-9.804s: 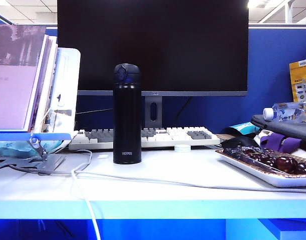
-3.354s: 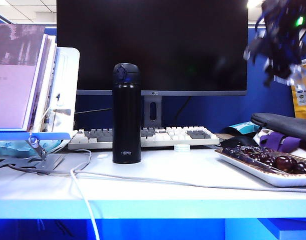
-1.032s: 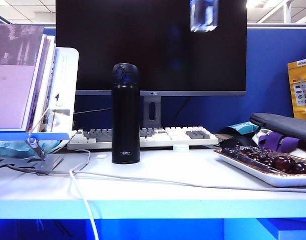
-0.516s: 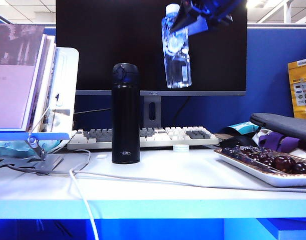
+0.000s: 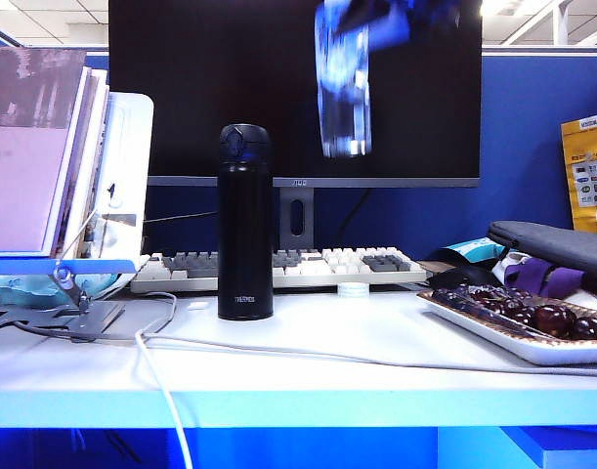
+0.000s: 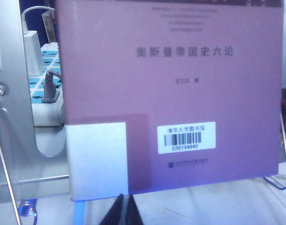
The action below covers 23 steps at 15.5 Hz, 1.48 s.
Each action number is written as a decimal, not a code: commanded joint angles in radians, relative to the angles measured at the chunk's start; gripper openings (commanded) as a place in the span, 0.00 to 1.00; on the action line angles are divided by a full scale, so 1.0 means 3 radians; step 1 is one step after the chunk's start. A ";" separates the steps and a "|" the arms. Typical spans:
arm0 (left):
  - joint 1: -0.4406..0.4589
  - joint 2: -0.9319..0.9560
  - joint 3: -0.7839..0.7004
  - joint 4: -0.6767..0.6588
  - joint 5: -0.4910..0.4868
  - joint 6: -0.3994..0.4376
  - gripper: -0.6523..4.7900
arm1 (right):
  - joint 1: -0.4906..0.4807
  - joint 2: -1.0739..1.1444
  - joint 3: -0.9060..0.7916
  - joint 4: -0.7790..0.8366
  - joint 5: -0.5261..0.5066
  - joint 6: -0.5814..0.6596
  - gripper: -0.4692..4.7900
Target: Pick up the mineral water bottle and place it vertically to the right of the black thermos cup.
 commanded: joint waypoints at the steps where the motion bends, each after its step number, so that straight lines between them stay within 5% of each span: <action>1: 0.0001 -0.0010 -0.0001 -0.0032 0.0017 0.0014 0.11 | 0.0001 -0.0267 0.0045 0.0103 0.0034 0.0014 0.35; 10: 0.0001 -0.0010 -0.0001 -0.0032 0.0017 0.0014 0.11 | 0.0003 -0.0774 -0.0034 -0.0009 0.0098 -0.0041 0.34; 16: 0.0001 -0.0010 -0.0001 -0.0032 0.0017 0.0014 0.11 | 0.0005 -0.0754 -0.1492 0.1626 0.0261 0.0271 0.35; 23: 0.0001 -0.0010 -0.0001 -0.0032 0.0017 0.0014 0.11 | 0.0132 -0.0191 -0.1756 0.2307 0.0333 0.0327 0.35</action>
